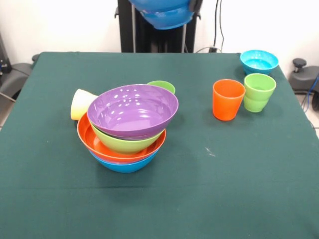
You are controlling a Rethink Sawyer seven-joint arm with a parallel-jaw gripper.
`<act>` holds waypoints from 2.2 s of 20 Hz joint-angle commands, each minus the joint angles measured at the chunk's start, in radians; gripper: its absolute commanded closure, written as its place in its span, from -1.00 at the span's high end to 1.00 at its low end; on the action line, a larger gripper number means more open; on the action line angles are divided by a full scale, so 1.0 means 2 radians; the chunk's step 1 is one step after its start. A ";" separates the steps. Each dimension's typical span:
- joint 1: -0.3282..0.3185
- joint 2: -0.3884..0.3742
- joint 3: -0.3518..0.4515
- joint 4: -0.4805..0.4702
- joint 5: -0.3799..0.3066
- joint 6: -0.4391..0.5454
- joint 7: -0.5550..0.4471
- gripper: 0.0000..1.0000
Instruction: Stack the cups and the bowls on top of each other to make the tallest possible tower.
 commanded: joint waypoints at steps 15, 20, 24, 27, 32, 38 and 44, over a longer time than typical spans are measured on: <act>-0.038 0.028 0.083 -0.025 -0.063 -0.010 -0.106 -1.00; -0.047 0.037 0.089 -0.042 -0.065 -0.014 -0.119 -1.00; -0.054 0.042 0.099 -0.048 -0.069 -0.023 -0.129 -1.00; -0.056 0.045 0.109 -0.047 -0.074 -0.035 -0.120 -1.00; -0.064 0.056 0.124 -0.066 -0.083 -0.037 -0.116 -1.00; -0.073 0.077 0.134 -0.103 -0.087 -0.027 -0.112 -1.00; -0.075 0.093 0.135 -0.131 -0.086 -0.020 -0.096 -1.00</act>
